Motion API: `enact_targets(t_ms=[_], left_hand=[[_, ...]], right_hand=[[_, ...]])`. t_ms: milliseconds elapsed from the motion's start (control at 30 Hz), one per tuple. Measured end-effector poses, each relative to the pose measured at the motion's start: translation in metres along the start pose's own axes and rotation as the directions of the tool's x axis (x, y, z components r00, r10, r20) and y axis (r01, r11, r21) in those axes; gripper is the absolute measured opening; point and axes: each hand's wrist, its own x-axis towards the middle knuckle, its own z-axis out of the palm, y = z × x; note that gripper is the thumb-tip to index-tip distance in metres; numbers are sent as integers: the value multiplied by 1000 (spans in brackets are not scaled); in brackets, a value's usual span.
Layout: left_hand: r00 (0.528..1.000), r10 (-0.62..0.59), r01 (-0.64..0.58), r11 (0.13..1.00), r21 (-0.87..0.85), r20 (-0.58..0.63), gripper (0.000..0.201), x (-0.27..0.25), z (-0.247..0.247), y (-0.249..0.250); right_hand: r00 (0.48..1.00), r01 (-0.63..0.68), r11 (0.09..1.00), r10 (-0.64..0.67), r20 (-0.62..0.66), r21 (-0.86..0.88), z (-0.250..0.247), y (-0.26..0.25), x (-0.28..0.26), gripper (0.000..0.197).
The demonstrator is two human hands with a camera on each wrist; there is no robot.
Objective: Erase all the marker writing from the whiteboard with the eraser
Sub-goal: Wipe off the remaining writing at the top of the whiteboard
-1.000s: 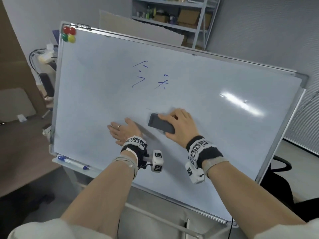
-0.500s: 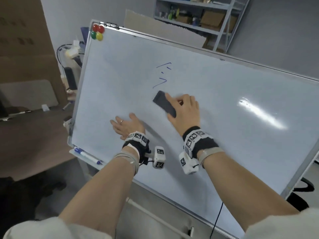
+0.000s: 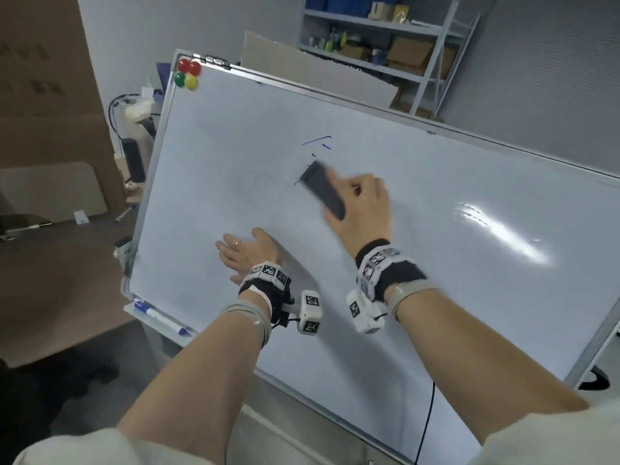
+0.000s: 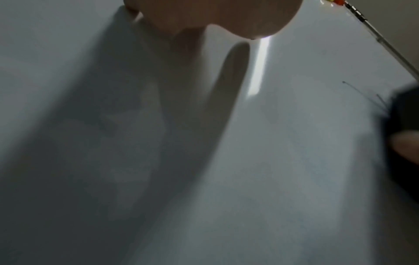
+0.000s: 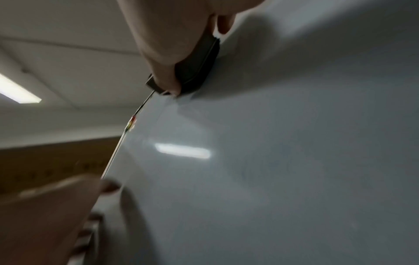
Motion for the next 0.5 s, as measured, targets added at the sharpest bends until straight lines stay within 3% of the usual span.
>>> enact_targets(t_ms=[67,100,133,200,300,433,500], left_hand=[[999,3,-3,1000,-1,-32,68,2,1,0],[999,2,-3,1000,-5,-45,67,5,1,1],[999,1,-2,1000,-8,-53,67,8,0,3],[998,-5,4,1000,-17,-61,67,16,-2,7],[997,-22,19,999,-38,-68,70,29,-6,14],[999,-41,39,997,-65,-34,72,39,-10,26],[999,-42,41,997,-69,-23,71,42,-12,30]], right_hand=[[963,239,971,-240,126,18,16,-17,-13,62],[943,295,955,-293,157,12,20,-20,-11,61],[949,283,959,-279,150,-9,21,-21,-3,63],[993,107,991,-103,55,-75,17,-18,21,67],[993,-103,989,96,-68,-108,8,-10,59,66],[982,-173,978,164,-89,-117,10,-17,81,69],[992,-122,988,118,-48,-98,17,-26,80,69]])
